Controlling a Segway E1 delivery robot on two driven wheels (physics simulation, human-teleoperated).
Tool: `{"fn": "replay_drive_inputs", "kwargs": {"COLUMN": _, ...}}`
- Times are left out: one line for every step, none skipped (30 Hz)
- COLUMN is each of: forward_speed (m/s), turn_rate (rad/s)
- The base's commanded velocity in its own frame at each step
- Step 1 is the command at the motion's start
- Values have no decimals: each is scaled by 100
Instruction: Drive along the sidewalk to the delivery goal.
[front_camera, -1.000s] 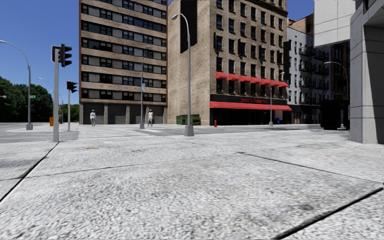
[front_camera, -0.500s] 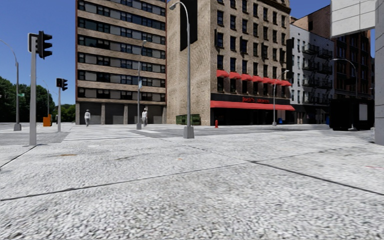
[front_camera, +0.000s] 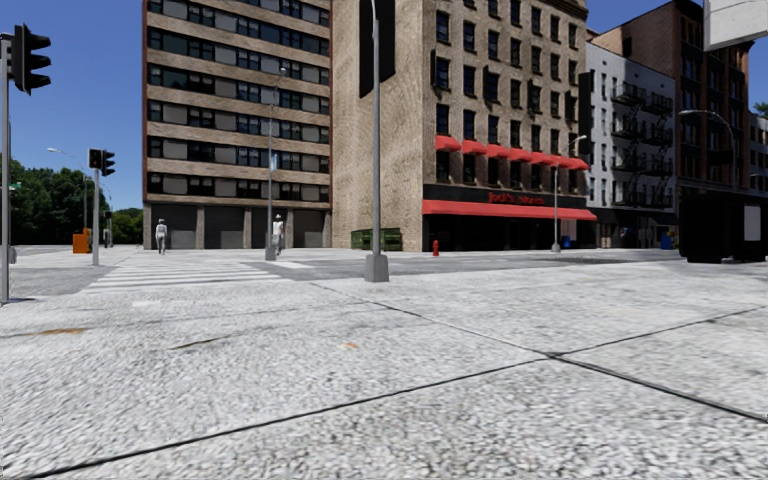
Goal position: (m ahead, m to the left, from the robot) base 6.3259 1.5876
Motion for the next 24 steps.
{"fn": "replay_drive_inputs", "kwargs": {"forward_speed": 200, "turn_rate": 0}}
{"fn": "replay_drive_inputs", "kwargs": {"forward_speed": 200, "turn_rate": 0}}
{"fn": "replay_drive_inputs", "kwargs": {"forward_speed": 200, "turn_rate": 0}}
{"fn": "replay_drive_inputs", "kwargs": {"forward_speed": 200, "turn_rate": 0}}
{"fn": "replay_drive_inputs", "kwargs": {"forward_speed": 200, "turn_rate": 0}}
{"fn": "replay_drive_inputs", "kwargs": {"forward_speed": 200, "turn_rate": 0}}
{"fn": "replay_drive_inputs", "kwargs": {"forward_speed": 200, "turn_rate": 0}}
{"fn": "replay_drive_inputs", "kwargs": {"forward_speed": 200, "turn_rate": 0}}
{"fn": "replay_drive_inputs", "kwargs": {"forward_speed": 200, "turn_rate": 0}}
{"fn": "replay_drive_inputs", "kwargs": {"forward_speed": 200, "turn_rate": 0}}
{"fn": "replay_drive_inputs", "kwargs": {"forward_speed": 200, "turn_rate": 0}}
{"fn": "replay_drive_inputs", "kwargs": {"forward_speed": 200, "turn_rate": 0}}
{"fn": "replay_drive_inputs", "kwargs": {"forward_speed": 200, "turn_rate": 0}}
{"fn": "replay_drive_inputs", "kwargs": {"forward_speed": 200, "turn_rate": 0}}
{"fn": "replay_drive_inputs", "kwargs": {"forward_speed": 200, "turn_rate": 0}}
{"fn": "replay_drive_inputs", "kwargs": {"forward_speed": 200, "turn_rate": 0}}
{"fn": "replay_drive_inputs", "kwargs": {"forward_speed": 200, "turn_rate": 0}}
{"fn": "replay_drive_inputs", "kwargs": {"forward_speed": 200, "turn_rate": 3}}
{"fn": "replay_drive_inputs", "kwargs": {"forward_speed": 200, "turn_rate": 54}}
{"fn": "replay_drive_inputs", "kwargs": {"forward_speed": 200, "turn_rate": 120}}
{"fn": "replay_drive_inputs", "kwargs": {"forward_speed": 200, "turn_rate": 120}}
{"fn": "replay_drive_inputs", "kwargs": {"forward_speed": 200, "turn_rate": 120}}
{"fn": "replay_drive_inputs", "kwargs": {"forward_speed": 200, "turn_rate": 120}}
{"fn": "replay_drive_inputs", "kwargs": {"forward_speed": 200, "turn_rate": 85}}
